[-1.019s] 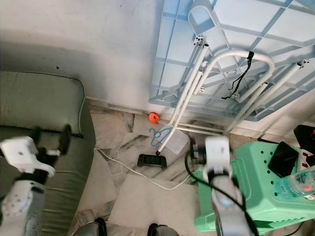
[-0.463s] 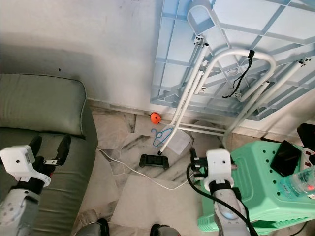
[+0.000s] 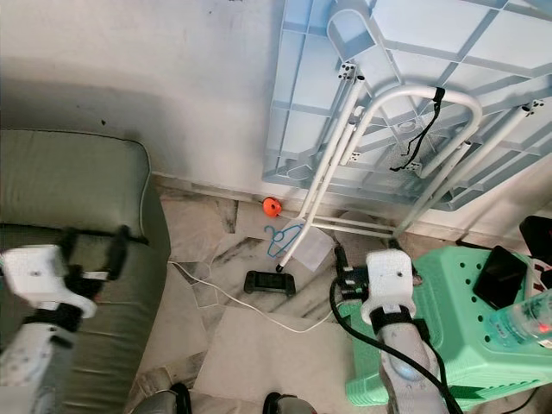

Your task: Move the pillow to the sofa

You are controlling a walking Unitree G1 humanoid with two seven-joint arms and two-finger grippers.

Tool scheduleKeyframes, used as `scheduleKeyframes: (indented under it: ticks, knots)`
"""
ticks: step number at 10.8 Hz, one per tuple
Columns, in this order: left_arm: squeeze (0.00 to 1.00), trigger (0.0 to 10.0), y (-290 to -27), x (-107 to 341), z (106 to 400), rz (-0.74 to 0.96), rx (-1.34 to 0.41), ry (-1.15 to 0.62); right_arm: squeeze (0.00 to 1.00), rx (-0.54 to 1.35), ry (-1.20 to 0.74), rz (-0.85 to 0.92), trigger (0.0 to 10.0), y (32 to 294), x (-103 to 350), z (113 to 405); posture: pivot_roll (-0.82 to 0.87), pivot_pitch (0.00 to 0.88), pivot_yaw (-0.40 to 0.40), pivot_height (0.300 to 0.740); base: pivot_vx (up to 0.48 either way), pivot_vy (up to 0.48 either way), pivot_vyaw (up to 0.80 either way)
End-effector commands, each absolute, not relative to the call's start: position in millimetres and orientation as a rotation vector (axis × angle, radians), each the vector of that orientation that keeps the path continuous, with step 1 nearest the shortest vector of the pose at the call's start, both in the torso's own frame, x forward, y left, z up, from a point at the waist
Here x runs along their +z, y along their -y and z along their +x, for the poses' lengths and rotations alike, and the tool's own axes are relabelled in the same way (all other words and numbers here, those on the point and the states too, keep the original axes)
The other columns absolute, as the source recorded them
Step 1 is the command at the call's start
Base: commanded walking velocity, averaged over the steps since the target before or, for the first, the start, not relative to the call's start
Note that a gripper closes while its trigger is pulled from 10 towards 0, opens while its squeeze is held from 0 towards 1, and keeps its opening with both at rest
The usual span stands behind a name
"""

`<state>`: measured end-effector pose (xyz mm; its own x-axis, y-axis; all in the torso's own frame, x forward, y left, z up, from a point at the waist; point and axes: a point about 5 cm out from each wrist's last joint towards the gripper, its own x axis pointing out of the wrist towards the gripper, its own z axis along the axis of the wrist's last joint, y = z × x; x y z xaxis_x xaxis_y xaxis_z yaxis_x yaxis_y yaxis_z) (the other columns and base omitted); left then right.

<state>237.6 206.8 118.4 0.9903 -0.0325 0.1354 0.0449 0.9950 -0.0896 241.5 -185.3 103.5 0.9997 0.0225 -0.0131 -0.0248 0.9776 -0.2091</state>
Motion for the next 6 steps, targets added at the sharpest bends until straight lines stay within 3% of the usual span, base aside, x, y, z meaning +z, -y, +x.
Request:
scheduleKeyframes:
  ticks: [1, 6]
  knots:
    - [0.0, 10.0, -205.6, 114.6, 237.6, -0.091, -0.024, 0.106, 0.0, 0.023, -0.016, -0.219, 10.0, 185.8, 105.8, 240.6, -0.04, 0.177, -0.1, 0.74, 0.0, 0.0, 0.8]
    - [0.0, 10.0, -197.9, 118.4, 245.1, 0.017, -0.006, 0.09, 0.0, 0.047, -0.027, -0.239, 10.0, 181.4, 107.6, 239.2, -0.04, 0.182, -0.104, 0.74, 0.0, 0.0, 0.8]
